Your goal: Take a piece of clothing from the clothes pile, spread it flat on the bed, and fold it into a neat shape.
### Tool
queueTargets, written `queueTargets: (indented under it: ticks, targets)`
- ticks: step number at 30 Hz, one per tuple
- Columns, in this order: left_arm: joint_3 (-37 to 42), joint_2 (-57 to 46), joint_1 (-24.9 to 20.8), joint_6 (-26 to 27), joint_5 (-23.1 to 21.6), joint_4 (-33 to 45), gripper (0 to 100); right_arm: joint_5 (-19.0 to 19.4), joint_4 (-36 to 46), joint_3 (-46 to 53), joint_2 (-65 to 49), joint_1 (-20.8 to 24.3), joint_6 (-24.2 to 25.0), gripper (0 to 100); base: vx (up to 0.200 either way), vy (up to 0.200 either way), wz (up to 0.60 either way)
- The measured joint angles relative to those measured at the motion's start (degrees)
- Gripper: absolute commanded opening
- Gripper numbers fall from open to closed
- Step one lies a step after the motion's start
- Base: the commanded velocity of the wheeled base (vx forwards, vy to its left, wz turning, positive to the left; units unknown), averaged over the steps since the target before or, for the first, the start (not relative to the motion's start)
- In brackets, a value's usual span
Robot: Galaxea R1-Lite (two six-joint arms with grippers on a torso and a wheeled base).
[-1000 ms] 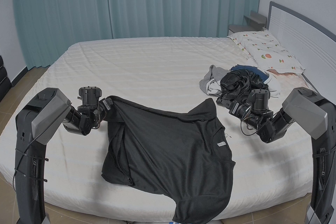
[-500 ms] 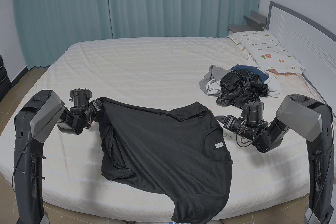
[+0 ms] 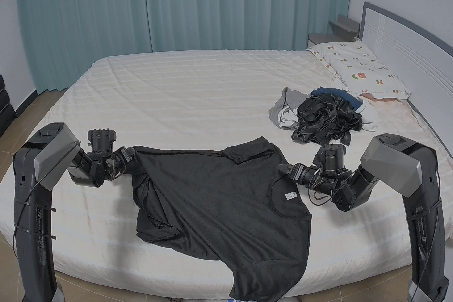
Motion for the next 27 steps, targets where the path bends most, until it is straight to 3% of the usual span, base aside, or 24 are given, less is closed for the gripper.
queueTargets:
  ticks: [6, 16, 22, 23, 27]
  targets:
    - [1.6, -0.9, -0.2, -0.2, -0.4, 2.5, 100, -0.5, 2.0, -2.8, 1.2, -0.3, 0.2, 0, 0.0, 0.0, 0.0]
    - [4.0, -2.6, 0.0, -0.4, -0.5, 2.5, 100, -3.2, 2.5, -7.6, 0.2, -5.8, 2.6, 0, 0.0, 0.0, 0.0]
    - [9.9, -5.6, -0.1, -0.9, -3.9, 2.3, 100, -3.3, 2.2, -7.8, 0.4, -7.6, 2.4, 0, 0.0, 0.0, 0.0]
    - [10.7, -6.1, -0.2, -1.1, -4.4, 2.3, 100, -3.3, 2.1, -7.8, 0.5, -7.6, 2.4, 100, 0.0, 0.0, 0.0]
    - [15.5, -9.2, -0.6, -2.3, -7.4, 2.2, 100, -3.3, 2.0, -7.6, 1.0, -7.9, 2.2, 100, 0.0, 0.0, 0.0]
